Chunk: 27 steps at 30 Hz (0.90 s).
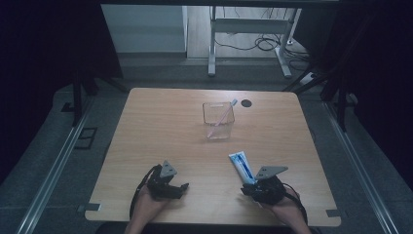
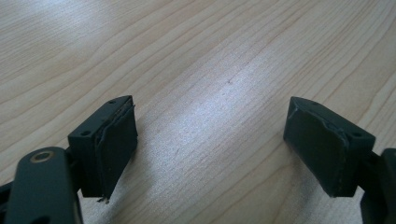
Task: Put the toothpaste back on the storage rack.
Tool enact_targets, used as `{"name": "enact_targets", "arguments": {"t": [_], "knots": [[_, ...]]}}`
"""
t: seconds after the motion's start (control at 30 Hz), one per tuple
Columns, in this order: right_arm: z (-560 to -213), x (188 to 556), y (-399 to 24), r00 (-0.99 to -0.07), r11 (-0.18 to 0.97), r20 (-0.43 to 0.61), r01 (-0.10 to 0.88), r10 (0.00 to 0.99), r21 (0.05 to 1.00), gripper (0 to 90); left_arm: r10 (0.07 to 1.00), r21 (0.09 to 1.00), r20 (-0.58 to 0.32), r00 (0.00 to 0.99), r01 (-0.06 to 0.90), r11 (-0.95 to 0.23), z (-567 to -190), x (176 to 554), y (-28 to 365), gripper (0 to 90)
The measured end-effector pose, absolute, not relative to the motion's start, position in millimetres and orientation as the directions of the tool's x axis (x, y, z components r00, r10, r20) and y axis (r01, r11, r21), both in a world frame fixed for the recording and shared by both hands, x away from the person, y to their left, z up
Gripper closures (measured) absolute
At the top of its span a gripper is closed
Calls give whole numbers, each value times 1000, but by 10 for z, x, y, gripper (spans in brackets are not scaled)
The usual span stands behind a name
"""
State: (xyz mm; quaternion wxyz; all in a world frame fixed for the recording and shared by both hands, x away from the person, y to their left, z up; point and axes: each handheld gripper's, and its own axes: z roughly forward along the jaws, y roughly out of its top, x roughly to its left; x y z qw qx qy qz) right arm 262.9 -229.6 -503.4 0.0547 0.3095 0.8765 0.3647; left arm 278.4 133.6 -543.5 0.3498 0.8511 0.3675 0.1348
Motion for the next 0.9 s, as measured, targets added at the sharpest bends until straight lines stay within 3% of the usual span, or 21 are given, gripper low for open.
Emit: {"name": "enact_targets", "arguments": {"t": [0.9], "knots": [[-5000, 2717, -2576, -774, 536, 144, 546, 616, 644, 783, 720, 695, -28, 693, 531, -485, -5435, 2784, 1335, 176]]}}
